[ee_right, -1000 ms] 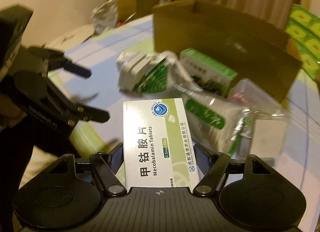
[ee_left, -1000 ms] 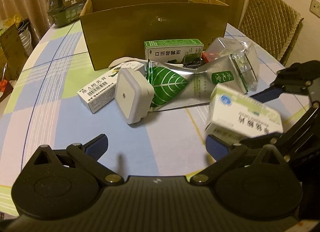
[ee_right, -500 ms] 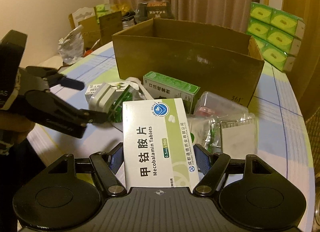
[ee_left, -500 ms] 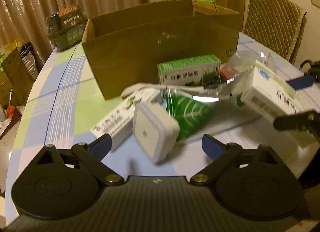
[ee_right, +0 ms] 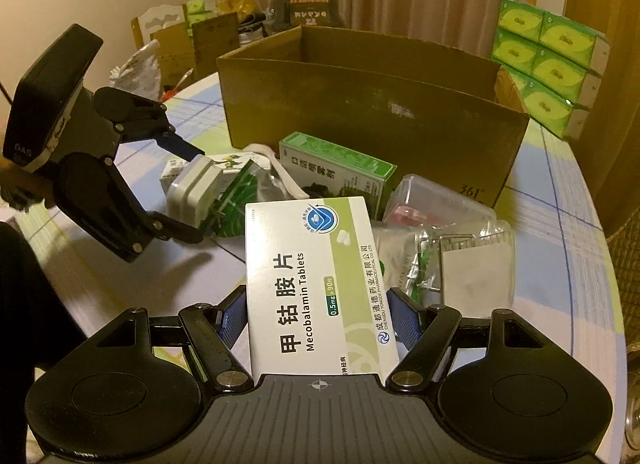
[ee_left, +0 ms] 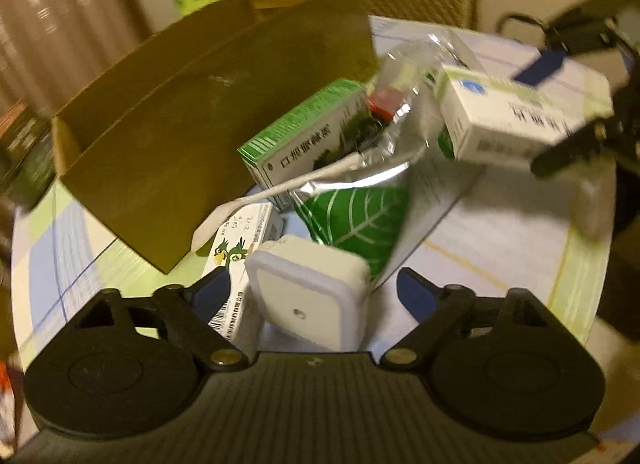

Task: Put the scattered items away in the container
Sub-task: 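Lift the tablets box with the right gripper while the left gripper grasps the white night light, then carry both items over the cardboard box and open both grippers to drop them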

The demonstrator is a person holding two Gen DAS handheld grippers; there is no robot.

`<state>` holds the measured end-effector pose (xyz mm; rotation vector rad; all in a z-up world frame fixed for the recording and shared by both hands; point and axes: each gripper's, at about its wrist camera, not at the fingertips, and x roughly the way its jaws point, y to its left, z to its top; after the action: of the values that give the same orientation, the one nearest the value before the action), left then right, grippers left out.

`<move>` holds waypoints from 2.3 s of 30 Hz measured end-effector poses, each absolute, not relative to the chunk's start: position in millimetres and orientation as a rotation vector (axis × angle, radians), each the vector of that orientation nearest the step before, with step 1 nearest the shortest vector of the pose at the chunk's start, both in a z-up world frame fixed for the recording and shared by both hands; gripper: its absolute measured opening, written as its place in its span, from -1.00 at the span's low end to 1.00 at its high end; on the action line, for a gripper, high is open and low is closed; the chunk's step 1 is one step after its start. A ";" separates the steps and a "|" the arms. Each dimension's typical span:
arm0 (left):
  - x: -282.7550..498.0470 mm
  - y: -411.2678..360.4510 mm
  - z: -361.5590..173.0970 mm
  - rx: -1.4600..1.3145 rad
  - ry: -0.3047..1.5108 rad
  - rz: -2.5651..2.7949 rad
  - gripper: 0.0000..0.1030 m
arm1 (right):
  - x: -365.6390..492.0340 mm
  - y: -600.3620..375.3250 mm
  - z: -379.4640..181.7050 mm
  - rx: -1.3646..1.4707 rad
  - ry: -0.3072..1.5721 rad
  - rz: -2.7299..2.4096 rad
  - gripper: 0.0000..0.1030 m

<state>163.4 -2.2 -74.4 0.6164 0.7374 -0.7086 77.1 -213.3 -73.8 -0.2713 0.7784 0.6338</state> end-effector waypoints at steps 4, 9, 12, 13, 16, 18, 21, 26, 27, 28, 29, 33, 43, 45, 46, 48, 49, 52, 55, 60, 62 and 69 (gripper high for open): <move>171.4 6.4 -78.4 0.651 0.740 -0.781 0.57 | 79.4 -211.1 -73.9 -0.273 0.780 0.587 0.36; 175.5 9.0 -81.2 0.676 0.745 -0.862 0.35 | 80.1 -208.1 -76.1 -0.267 0.790 0.559 0.36; 176.4 9.3 -81.9 0.679 0.738 -0.884 0.22 | 78.6 -206.4 -74.7 -0.266 0.788 0.558 0.36; 176.3 8.9 -81.6 0.671 0.744 -0.881 0.21 | 78.3 -205.7 -74.0 -0.265 0.786 0.556 0.36; 171.5 9.4 -78.4 0.632 0.760 -0.879 0.19 | 76.9 -204.5 -72.0 -0.262 0.783 0.552 0.36; 165.9 7.8 -77.0 0.608 0.767 -0.867 0.19 | 75.1 -204.7 -70.2 -0.260 0.778 0.548 0.36; 158.7 8.0 -74.6 0.569 0.782 -0.837 0.19 | 72.0 -206.7 -66.2 -0.253 0.770 0.540 0.36; 148.8 9.9 -68.2 0.534 0.788 -0.794 0.19 | 68.5 -210.6 -57.7 -0.238 0.754 0.529 0.36; 147.7 9.9 -67.0 0.530 0.788 -0.791 0.19 | 68.1 -211.2 -55.9 -0.235 0.750 0.526 0.36; 146.8 10.2 -64.6 0.525 0.785 -0.786 0.19 | 68.1 -212.2 -54.7 -0.233 0.746 0.525 0.36; 146.3 10.8 -61.5 0.516 0.782 -0.781 0.19 | 67.9 -213.1 -53.4 -0.232 0.741 0.523 0.36; 147.3 12.3 -48.6 0.508 0.763 -0.753 0.19 | 71.2 -213.3 -46.3 -0.226 0.719 0.521 0.36; 178.1 6.8 7.9 0.453 0.685 -0.656 0.19 | 125.5 -200.4 6.6 -0.193 0.569 0.509 0.36; 193.4 3.4 26.4 0.429 0.649 -0.625 0.19 | 151.3 -193.4 20.9 -0.184 0.531 0.494 0.36; 200.7 2.4 33.8 0.415 0.636 -0.611 0.19 | 165.6 -189.1 27.1 -0.178 0.516 0.485 0.36; 219.4 1.1 50.2 0.378 0.602 -0.567 0.19 | 192.5 -180.6 36.6 -0.169 0.496 0.468 0.36; 229.4 -0.5 56.7 0.366 0.587 -0.541 0.19 | 204.2 -176.3 40.0 -0.168 0.492 0.465 0.36; 260.8 -6.0 72.0 0.330 0.556 -0.480 0.19 | 239.3 -162.7 42.2 -0.171 0.500 0.459 0.36; 284.7 -10.7 76.2 0.320 0.546 -0.458 0.19 | 266.5 -149.8 31.4 -0.185 0.535 0.454 0.36; 311.5 -14.2 62.0 0.302 0.565 -0.442 0.19 | 290.6 -146.8 2.8 -0.196 0.592 0.445 0.36; 318.6 -13.5 53.8 0.293 0.565 -0.430 0.19 | 297.9 -147.3 -5.8 -0.182 0.611 0.446 0.36; 327.3 -9.2 32.1 0.289 0.553 -0.393 0.61 | 307.2 -143.3 -18.0 -0.183 0.637 0.455 0.36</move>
<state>327.3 -9.2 32.1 0.2892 0.5525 -0.3926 307.2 -143.3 -18.0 -0.1829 0.6365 0.4545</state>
